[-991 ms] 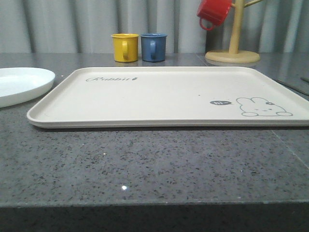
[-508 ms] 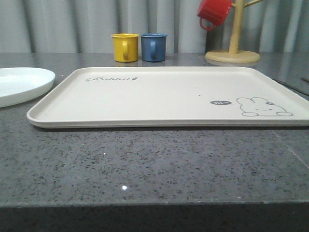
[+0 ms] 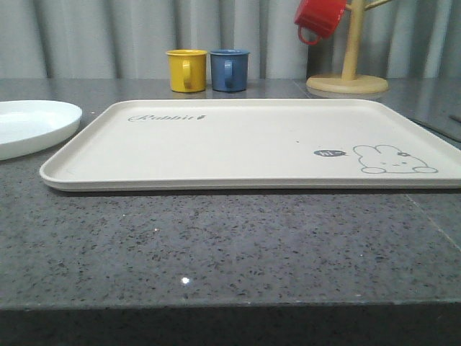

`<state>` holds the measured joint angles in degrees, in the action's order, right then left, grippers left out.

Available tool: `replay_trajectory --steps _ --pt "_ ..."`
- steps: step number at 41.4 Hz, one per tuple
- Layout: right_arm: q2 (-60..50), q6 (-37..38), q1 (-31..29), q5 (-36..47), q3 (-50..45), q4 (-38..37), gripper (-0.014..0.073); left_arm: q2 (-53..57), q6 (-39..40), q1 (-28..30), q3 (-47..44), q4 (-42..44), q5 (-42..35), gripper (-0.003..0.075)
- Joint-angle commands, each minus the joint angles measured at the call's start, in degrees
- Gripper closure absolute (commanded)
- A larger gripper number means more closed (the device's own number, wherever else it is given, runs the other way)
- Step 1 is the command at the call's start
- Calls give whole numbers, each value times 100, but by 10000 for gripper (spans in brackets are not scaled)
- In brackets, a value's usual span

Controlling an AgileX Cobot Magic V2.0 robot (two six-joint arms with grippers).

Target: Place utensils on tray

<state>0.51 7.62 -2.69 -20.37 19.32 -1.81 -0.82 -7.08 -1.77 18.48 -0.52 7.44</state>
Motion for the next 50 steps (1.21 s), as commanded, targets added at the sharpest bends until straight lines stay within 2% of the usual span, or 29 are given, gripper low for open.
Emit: replay_trajectory --steps 1,10,23,25,27,30,34,37,40,42,50 --pt "480 -52 2 -66 620 -9 663 -461 44 20 630 201 468 739" --pt "1565 -52 2 -420 1283 -20 660 -1386 44 20 1199 191 1184 739" --pt "1770 -52 2 -396 1300 -20 652 -1624 44 20 1237 176 1172 722" --pt "1770 -52 2 -403 1300 -55 615 -1624 44 20 1237 176 1172 672" --pt "1770 -52 2 -408 1300 -110 554 -1624 44 20 1237 176 1172 589" --pt "1770 -52 2 -420 1300 -186 465 -1624 44 20 1237 176 1183 408" --pt "1770 -52 2 -420 1300 -273 279 -1624 44 20 1237 166 1183 157" --pt "1770 -52 2 -420 1300 -377 124 -1624 44 20 1237 167 1183 53" --pt "1770 -52 2 -420 1300 -460 1 -1624 44 20 1237 167 1183 35" --pt "1770 -52 2 -420 1300 -478 -49 -1624 44 20 1237 167 1183 44" --pt "1770 -52 2 -420 1300 -478 -52 -1624 44 20 1237 167 1194 50"
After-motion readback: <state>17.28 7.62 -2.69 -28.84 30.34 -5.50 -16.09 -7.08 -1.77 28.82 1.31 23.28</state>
